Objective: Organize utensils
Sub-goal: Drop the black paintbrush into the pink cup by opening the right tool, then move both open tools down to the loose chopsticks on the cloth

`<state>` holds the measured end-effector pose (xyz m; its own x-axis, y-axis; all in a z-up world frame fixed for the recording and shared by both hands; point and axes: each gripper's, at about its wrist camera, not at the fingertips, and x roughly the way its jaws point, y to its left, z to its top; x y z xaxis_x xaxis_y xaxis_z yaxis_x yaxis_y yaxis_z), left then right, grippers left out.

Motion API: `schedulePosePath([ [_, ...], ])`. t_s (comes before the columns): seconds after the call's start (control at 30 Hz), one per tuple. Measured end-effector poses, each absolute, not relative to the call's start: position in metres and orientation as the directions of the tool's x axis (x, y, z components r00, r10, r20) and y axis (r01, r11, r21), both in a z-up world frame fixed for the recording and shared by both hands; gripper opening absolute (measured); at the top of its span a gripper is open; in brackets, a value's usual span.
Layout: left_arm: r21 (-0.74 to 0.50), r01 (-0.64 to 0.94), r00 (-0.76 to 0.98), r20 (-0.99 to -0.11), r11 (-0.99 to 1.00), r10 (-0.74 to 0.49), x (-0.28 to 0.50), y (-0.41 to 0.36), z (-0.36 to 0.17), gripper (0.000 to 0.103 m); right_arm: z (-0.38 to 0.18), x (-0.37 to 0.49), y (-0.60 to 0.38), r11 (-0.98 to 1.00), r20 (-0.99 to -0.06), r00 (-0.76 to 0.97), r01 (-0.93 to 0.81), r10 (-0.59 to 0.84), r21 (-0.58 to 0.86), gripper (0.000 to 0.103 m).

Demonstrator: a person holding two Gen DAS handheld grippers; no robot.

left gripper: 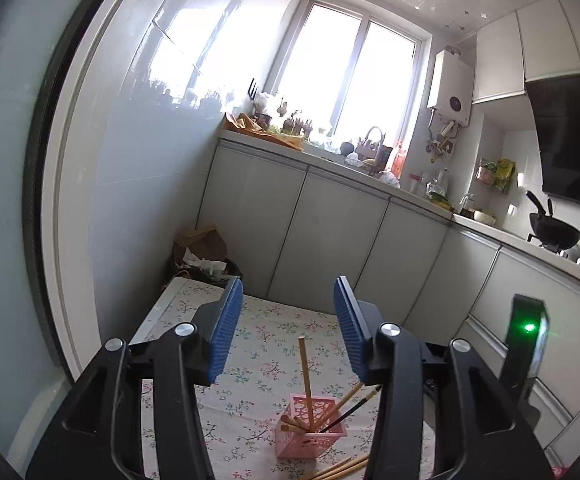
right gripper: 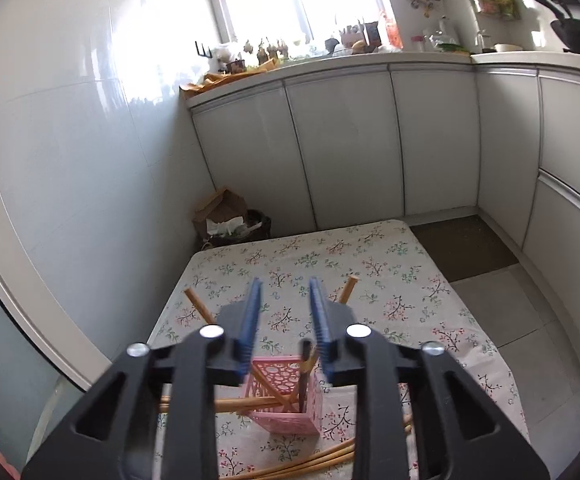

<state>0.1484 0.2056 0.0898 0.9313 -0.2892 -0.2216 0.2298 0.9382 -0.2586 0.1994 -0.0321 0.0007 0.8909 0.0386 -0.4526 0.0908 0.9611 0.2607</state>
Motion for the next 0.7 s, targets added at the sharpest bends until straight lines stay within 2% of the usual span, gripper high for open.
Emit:
schedulePosePath([
  [0.07,-0.248,0.223,0.929,-0.239,0.943,-0.283,0.149,0.203,0.089,0.048,0.004,0.192,-0.036,0.960,-0.449,0.893,0.108,0.020,0.258,0.034],
  [0.23,-0.223,0.229,0.924,-0.255,0.947,-0.284,0.145,0.191,0.088,0.065,0.006,0.165,-0.053,0.952,-0.445,0.895,0.165,-0.035,0.257,0.048],
  [0.33,-0.192,0.242,0.922,-0.259,0.951,-0.287,0.140,0.179,0.089,0.076,0.007,0.147,-0.061,0.950,-0.434,0.898,0.193,-0.070,0.245,0.058],
  [0.4,-0.176,0.249,0.923,-0.257,0.953,-0.288,0.136,0.172,0.091,0.080,0.007,0.136,-0.065,0.949,-0.423,0.901,0.208,-0.092,0.237,0.069],
  [0.5,-0.154,0.254,0.923,-0.257,0.955,-0.287,0.130,0.163,0.092,0.093,0.008,0.118,-0.070,0.949,-0.409,0.903,0.233,-0.130,0.214,0.080],
  [0.6,-0.127,0.252,0.927,-0.253,0.959,-0.277,0.122,0.153,0.094,0.096,0.009,0.102,-0.075,0.945,-0.397,0.902,0.263,-0.169,0.194,0.091],
  [0.7,-0.087,0.268,0.921,-0.270,0.960,-0.281,0.116,0.140,0.095,0.096,0.007,0.091,-0.081,0.943,-0.401,0.897,0.279,-0.188,0.181,0.094],
])
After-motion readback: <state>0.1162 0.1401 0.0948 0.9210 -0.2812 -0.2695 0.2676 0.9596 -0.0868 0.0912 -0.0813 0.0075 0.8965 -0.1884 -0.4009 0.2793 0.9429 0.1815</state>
